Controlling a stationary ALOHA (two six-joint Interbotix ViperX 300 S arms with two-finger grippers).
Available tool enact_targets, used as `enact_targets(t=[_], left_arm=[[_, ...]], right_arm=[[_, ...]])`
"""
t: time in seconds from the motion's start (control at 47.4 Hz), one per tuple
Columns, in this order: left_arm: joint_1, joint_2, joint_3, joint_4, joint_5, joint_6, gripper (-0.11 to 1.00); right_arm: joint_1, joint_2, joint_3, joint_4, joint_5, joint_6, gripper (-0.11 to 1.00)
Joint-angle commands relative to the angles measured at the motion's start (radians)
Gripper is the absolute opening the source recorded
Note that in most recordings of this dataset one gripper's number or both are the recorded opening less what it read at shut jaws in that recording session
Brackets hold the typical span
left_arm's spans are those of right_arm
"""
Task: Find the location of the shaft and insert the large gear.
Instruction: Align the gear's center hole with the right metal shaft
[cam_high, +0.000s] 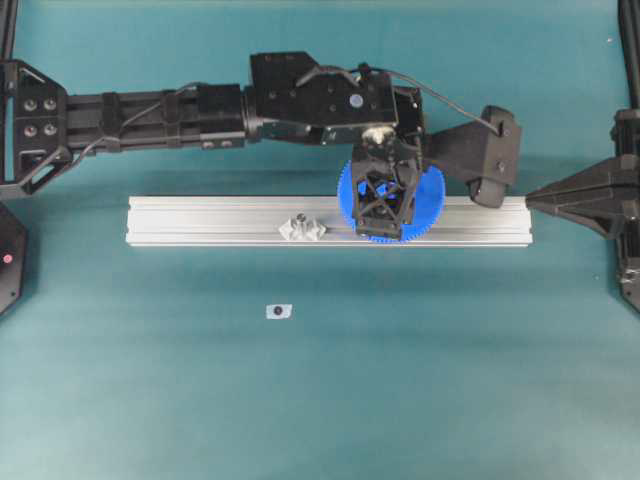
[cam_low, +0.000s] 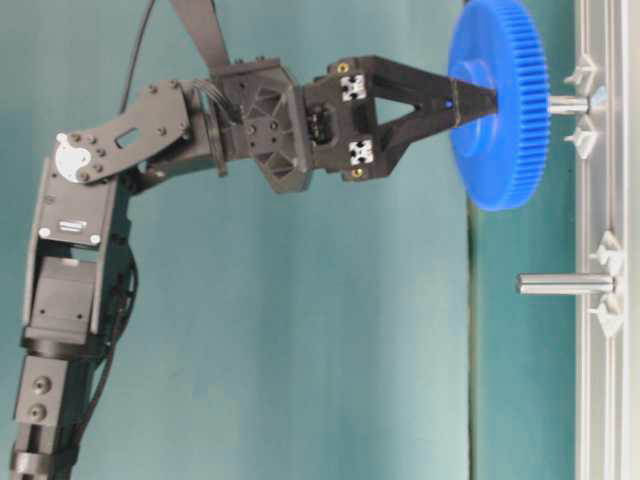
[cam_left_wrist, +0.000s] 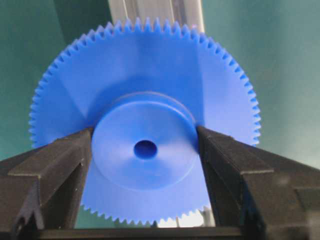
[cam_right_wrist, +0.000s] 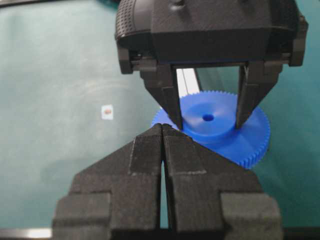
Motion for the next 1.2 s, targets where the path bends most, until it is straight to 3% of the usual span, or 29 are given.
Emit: enact_targets(t=[0.0, 0.76, 1.183], left_arm=[[0.009, -0.017, -0.023, 0.003, -0.002, 0.005, 0.7], [0.051, -0.002, -0.021, 0.003, 0.0, 0.043, 0.7], [-0.008, -0.006, -0.021, 0.003, 0.035, 0.02, 0.7]], right_arm=[[-0.002, 0.006, -0.011, 0.002, -0.005, 0.008, -0.02], [-0.002, 0.006, -0.008, 0.002, -0.006, 0.008, -0.02], [-0.002, 0.006, -0.008, 0.0, -0.006, 0.008, -0.02]])
